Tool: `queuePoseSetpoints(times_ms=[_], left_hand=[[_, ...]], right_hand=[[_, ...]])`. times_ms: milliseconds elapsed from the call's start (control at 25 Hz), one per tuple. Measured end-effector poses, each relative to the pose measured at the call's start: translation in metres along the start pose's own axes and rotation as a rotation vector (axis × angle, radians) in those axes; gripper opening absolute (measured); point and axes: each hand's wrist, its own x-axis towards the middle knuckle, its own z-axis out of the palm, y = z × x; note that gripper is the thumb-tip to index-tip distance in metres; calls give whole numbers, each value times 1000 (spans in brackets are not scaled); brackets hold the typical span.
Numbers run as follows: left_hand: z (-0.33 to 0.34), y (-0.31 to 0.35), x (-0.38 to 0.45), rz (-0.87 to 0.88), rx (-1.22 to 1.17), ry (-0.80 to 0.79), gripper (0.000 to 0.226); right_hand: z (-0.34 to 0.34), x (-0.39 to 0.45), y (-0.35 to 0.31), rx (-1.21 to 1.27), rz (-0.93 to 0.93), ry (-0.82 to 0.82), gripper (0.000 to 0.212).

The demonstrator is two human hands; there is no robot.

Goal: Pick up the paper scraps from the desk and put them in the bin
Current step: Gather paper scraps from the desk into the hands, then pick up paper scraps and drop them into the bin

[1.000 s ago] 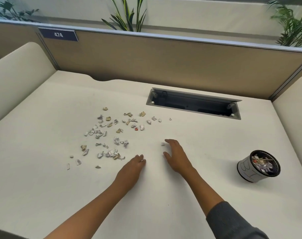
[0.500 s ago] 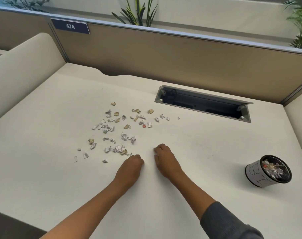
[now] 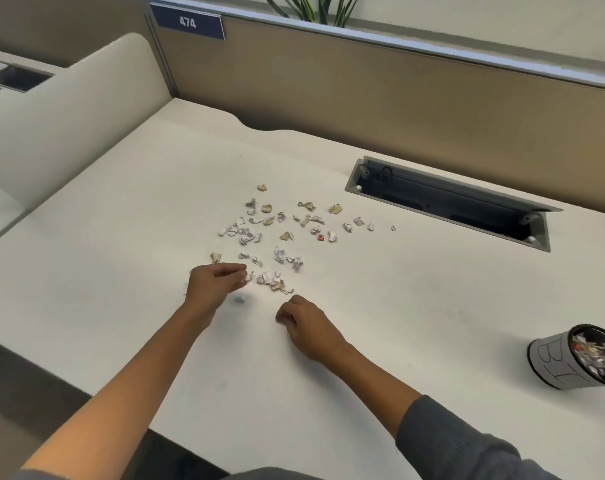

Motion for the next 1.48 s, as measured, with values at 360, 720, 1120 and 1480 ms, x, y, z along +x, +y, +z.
queuePoseSetpoints(times_ms=[360, 720, 1120, 1480], left_hand=[[-30, -11, 0, -86, -295, 37, 17], [-33, -25, -11, -108, -283, 37, 15], [-33, -22, -17, -288, -437, -16, 21], [5, -28, -24, -513, -637, -174, 28]], right_hand=[[50, -22, -55, 24, -239, -304, 22], [61, -21, -71, -147, -430, -277, 17], [20, 5, -61, 168, -21, -45, 13], [-7, 38, -72, 450, 3, 151, 10]])
